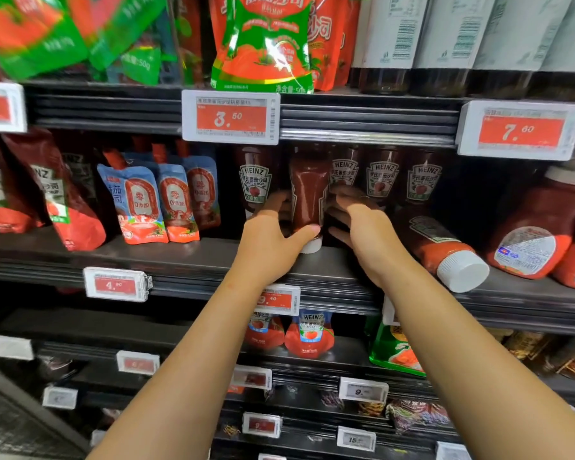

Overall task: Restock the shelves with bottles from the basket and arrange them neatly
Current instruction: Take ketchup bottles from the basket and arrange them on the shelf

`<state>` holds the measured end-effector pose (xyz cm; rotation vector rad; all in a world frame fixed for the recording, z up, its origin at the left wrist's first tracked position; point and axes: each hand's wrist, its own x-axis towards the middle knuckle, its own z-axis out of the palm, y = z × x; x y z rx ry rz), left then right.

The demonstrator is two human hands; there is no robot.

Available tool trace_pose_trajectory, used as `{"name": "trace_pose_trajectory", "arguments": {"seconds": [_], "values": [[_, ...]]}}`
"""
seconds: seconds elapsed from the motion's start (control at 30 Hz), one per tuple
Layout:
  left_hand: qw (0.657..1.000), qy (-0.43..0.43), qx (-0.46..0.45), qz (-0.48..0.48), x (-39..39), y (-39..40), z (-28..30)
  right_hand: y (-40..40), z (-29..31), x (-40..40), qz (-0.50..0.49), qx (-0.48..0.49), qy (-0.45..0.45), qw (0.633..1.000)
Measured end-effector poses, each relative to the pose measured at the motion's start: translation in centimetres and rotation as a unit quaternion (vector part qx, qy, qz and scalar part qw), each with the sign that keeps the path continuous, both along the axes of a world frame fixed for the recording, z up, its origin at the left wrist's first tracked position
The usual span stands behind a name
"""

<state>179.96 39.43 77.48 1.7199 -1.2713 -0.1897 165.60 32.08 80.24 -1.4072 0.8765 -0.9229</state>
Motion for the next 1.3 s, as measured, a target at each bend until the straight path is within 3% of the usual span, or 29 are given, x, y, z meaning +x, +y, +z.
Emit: {"name": "trace_pose_trajectory", "arguments": {"seconds": [0.2,0.27,0.37,0.47,0.57,0.63,0.73,0.83,0.93,1.1,1.3], "values": [[0.995,0.06,0.047,-0.062,1.1,-0.5,-0.4,-1.5,1.0,0.9,0.002,0.008,0.042,0.999],[0.995,0.064,0.038,-0.07,1.2,-0.7,-0.5,-1.5,0.5,0.3,0.023,-0.028,0.02,0.999],[0.996,0.041,0.029,-0.07,1.2,-0.7,-0.5,-1.4,-0.8,-0.7,0.022,-0.131,0.073,0.988],[0.995,0.062,0.019,-0.078,1.1,-0.9,-0.3,-2.0,-1.7,-0.5,-0.005,-0.162,0.103,0.981],[0.993,0.103,-0.051,0.004,1.2,-0.6,0.2,-2.4,-1.7,0.1,-0.044,-0.173,0.141,0.974],[0.991,0.064,-0.075,0.094,1.8,-0.4,0.6,-2.7,-1.4,0.4,-0.066,-0.176,0.158,0.969],[0.986,0.002,-0.056,0.155,2.7,-0.7,1.4,-3.0,-0.7,1.3,-0.095,-0.183,0.206,0.956],[0.985,-0.034,-0.004,0.168,2.8,-1.8,2.0,-3.1,-0.2,2.2,-0.115,-0.201,0.239,0.943],[0.987,-0.003,0.041,0.153,3.2,-2.9,2.1,-3.1,-0.1,3.1,-0.125,-0.2,0.282,0.93],[0.985,0.042,0.053,0.158,4.8,-4.0,1.5,-3.4,-0.1,4.1,-0.11,-0.198,0.331,0.916],[0.986,0.033,0.054,0.155,5.8,-4.6,0.5,-3.7,-0.3,5.8,-0.111,-0.232,0.352,0.9]]}}
